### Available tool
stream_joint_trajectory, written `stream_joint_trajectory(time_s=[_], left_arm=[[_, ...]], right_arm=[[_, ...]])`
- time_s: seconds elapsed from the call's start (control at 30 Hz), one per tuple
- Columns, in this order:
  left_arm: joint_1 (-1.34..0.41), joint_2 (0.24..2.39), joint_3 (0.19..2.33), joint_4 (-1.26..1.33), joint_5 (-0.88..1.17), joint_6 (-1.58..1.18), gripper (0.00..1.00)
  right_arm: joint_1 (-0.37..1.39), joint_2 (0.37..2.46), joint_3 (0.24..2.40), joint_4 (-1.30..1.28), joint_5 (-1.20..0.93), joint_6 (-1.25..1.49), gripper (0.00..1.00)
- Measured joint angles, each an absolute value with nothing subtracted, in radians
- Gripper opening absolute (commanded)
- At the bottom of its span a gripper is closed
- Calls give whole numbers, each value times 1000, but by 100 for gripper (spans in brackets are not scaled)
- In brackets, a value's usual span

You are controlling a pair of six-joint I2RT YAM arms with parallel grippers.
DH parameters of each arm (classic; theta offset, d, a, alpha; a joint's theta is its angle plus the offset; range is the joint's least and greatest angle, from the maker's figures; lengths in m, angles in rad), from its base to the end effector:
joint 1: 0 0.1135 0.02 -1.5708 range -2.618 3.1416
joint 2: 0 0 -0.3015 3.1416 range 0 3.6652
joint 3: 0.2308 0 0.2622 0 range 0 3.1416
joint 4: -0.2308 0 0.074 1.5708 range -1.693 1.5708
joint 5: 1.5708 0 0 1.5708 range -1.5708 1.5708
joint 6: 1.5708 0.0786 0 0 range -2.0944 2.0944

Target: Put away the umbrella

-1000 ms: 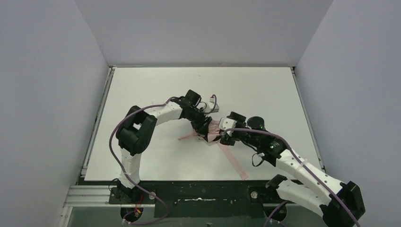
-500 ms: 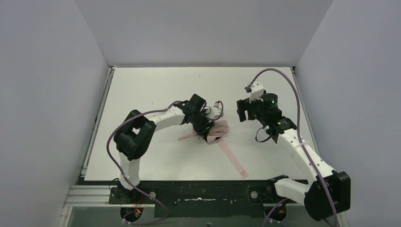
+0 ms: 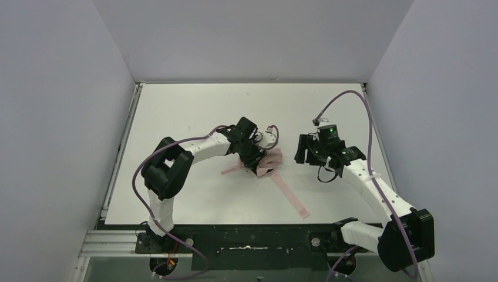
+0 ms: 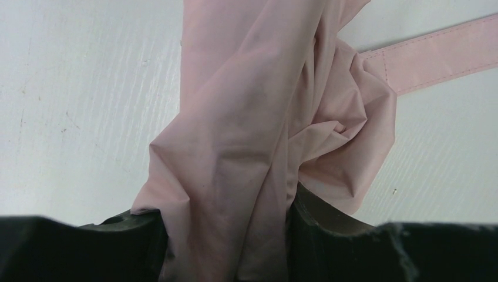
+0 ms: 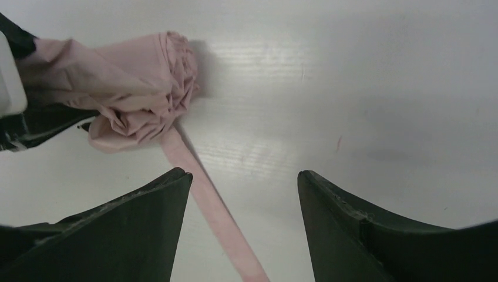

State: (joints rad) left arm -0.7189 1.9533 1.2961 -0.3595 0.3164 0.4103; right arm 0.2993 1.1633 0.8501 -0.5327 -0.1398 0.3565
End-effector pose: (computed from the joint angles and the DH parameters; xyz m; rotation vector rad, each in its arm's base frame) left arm 0.3222 -0.3144 0.1583 1.4878 2.1291 -0.5224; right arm 0.2476 0.0879 0.2551 0.0051 2.4599 0.4633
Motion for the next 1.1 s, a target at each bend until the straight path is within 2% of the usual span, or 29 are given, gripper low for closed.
stream_joint_trajectory(time_s=[0.37,0.53,0.63,0.83,1.1], left_arm=[[-718,1955,1308,-376,301,400,0],[-719,1955,1307,-371,294,401,0],[-725,1952,1294,-348,276,405,0],[-796,1890,1189,-236,131,433,0],[-955,1864,1092,-77,-149,517,0]], right_arm=[[593,1143,725,-640,-18,618,66],[599,1114,693,-643,45,629,74],[524,1093,711,-622,46,570,75],[199,1174,828,-464,-144,399,76],[170,1334,881,-104,-469,59,75]])
